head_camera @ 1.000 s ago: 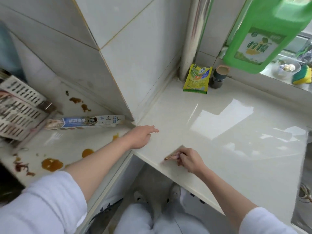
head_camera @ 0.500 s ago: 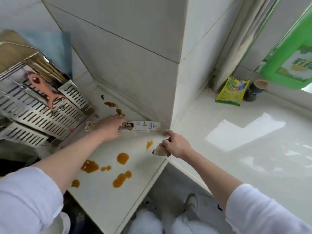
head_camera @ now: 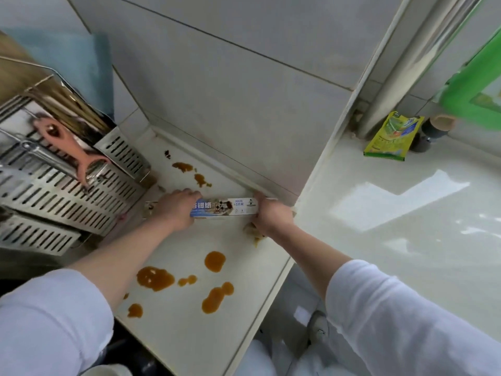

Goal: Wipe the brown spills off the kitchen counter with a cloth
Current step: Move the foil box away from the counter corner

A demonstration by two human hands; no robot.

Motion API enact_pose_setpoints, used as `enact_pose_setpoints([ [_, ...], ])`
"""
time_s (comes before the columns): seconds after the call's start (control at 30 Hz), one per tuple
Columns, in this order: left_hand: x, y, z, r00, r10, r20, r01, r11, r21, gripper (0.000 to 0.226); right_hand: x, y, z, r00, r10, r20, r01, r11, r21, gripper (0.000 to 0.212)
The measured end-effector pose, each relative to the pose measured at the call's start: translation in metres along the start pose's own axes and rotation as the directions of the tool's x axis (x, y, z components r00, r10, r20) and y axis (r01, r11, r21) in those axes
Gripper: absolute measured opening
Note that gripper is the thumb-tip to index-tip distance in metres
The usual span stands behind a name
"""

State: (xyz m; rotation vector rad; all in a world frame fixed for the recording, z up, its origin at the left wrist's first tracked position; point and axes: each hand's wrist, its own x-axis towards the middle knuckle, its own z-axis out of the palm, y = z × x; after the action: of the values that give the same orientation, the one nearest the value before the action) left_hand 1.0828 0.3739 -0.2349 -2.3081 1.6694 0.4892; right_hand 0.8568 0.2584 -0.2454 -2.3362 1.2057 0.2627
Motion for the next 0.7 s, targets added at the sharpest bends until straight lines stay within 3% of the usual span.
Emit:
enact_pose_setpoints([
  [0.17,-0.012,0.023,-0.015,0.999,0.026,0.032,-0.025,0.999,-0.034,0.046,-0.022,0.025,-0.015,0.998,-0.063,-0.018,0.061,0.995,-0.085,0.050],
  [0.33,-0.023,0.098,-0.036,0.988,0.155,-0.003,-0.155,0.988,-0.015,0.045,-0.060,0.108,-0.045,0.998,-0.053,-0.032,0.050,0.993,-0.103,0.043],
  [0.5,-0.013,0.209,-0.027,0.966,0.252,-0.062,-0.258,0.959,-0.116,0.052,-0.097,0.217,-0.087,0.997,0.074,-0.003,-0.074,0.995,-0.065,0.046],
  [0.7,0.010,0.322,-0.008,0.928,0.349,-0.129,-0.363,0.926,-0.103,0.056,-0.133,0.317,-0.106,0.968,0.249,0.026,-0.249,0.968,0.030,0.051],
])
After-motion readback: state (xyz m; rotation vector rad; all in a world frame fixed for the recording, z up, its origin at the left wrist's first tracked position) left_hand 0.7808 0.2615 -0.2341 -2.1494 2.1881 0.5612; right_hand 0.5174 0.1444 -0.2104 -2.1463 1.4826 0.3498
